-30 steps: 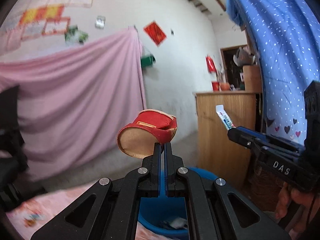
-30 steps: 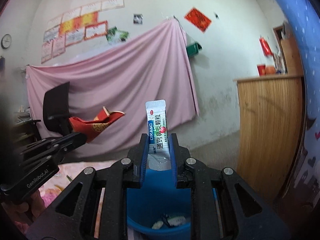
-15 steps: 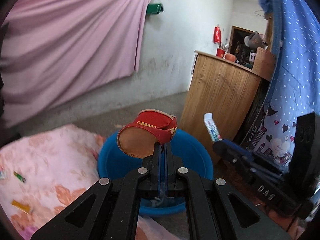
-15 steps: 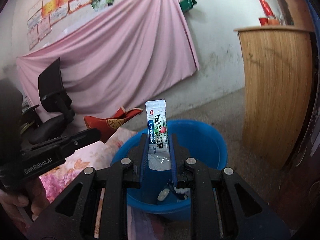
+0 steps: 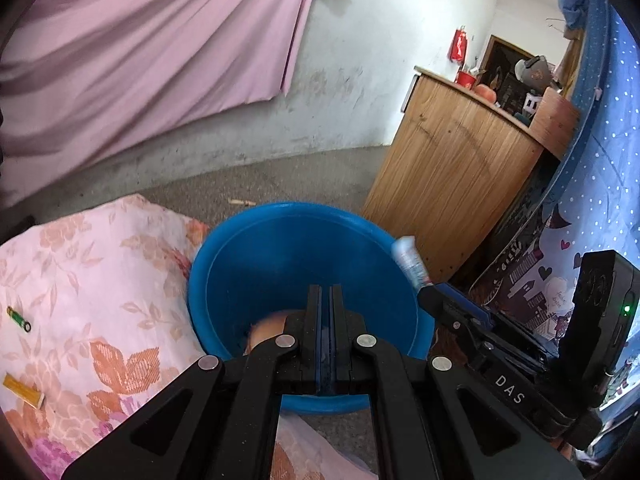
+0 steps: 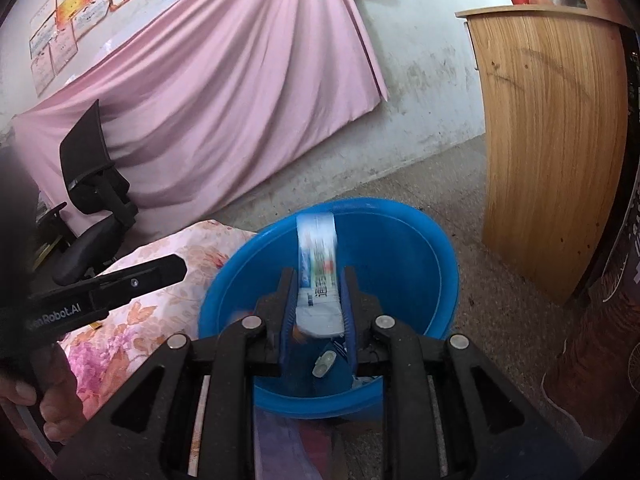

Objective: Collect trash
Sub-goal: 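Open both tools over the bucket, dropping cup and tube inside, then move both tools back over the bed toward the ring and yellow strip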

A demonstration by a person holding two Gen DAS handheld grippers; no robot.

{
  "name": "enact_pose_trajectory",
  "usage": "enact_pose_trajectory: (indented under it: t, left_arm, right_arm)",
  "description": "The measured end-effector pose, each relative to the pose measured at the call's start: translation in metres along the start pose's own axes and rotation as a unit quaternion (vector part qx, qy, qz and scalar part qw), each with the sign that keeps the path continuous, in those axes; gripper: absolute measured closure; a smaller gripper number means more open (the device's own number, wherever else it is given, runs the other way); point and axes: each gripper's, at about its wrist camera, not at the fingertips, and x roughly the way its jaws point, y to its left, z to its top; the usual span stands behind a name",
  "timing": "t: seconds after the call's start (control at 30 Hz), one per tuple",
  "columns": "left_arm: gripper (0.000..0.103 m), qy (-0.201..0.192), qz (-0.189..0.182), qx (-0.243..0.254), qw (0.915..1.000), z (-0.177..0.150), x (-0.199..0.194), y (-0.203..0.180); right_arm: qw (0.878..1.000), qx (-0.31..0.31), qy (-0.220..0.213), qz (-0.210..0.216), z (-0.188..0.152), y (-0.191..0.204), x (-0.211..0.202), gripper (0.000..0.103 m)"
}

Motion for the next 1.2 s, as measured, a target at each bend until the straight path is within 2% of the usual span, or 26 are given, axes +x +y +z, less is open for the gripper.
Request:
enact_pose_trajectory:
  t: [0.17,0.27,0.33,0.5,0.57,0.6,0.67,0.73,0.8,0.87,0.93,1.07,1.2]
  left_arm:
    - [0.100,0.004,0.016,-0.007,0.9998,-0.003,0.000,0.006]
    - [0.089,-0.003,0.027,-0.012,0.9996,-0.006,-0.005,0.010]
    - [0.077,-0.009,0.031,-0.016,0.9993,-0.009,-0.009,0.013]
    - [0.071,-0.037,0.052,-0.019,0.9978,-0.016,-0.026,0.021]
    - [0.056,-0.053,0.062,-0.017,0.9965,-0.020,-0.033,0.021]
    - [0.045,-0.067,0.067,-0.016,0.9954,-0.023,-0.040,0.022]
    - [0.036,-0.092,0.074,-0.013,0.9930,-0.028,-0.050,0.023]
    - [0.017,-0.107,0.081,-0.009,0.9909,-0.032,-0.059,0.023]
    - [0.010,-0.130,0.100,-0.006,0.9865,-0.036,-0.070,0.023]
    - [0.009,-0.146,0.111,-0.004,0.9830,-0.040,-0.079,0.023]
    - [0.002,-0.156,0.123,-0.003,0.9801,-0.045,-0.088,0.025]
    - [0.002,-0.195,0.168,0.012,0.9662,-0.054,-0.114,0.027]
    - [0.002,-0.219,0.193,0.019,0.9564,-0.063,-0.132,0.033]
  right_arm:
    - [1.000,-0.004,0.006,-0.015,-0.001,0.000,0.003,0.049]
    - [1.000,-0.006,0.005,-0.019,-0.002,0.000,0.003,0.040]
    - [1.000,-0.006,0.003,-0.019,-0.001,0.001,0.002,0.035]
    - [1.000,-0.007,-0.006,-0.023,0.000,0.003,-0.003,0.021]
    - [1.000,-0.010,-0.011,-0.027,0.001,0.005,-0.008,0.014]
    - [0.999,-0.014,-0.016,-0.029,0.002,0.008,-0.012,0.013]
    - [0.999,-0.023,-0.031,-0.035,0.004,0.012,-0.020,0.004]
    - [0.997,-0.034,-0.050,-0.039,0.006,0.018,-0.031,0.000]
    - [0.996,-0.041,-0.066,-0.040,0.006,0.024,-0.039,0.000]
    - [0.995,-0.048,-0.082,-0.042,0.007,0.030,-0.046,0.000]
    - [0.992,-0.054,-0.103,-0.042,0.006,0.036,-0.054,0.000]
    - [0.989,-0.062,-0.131,-0.022,0.005,0.051,-0.066,0.000]
    - [0.983,-0.076,-0.164,-0.007,0.004,0.070,-0.079,0.000]
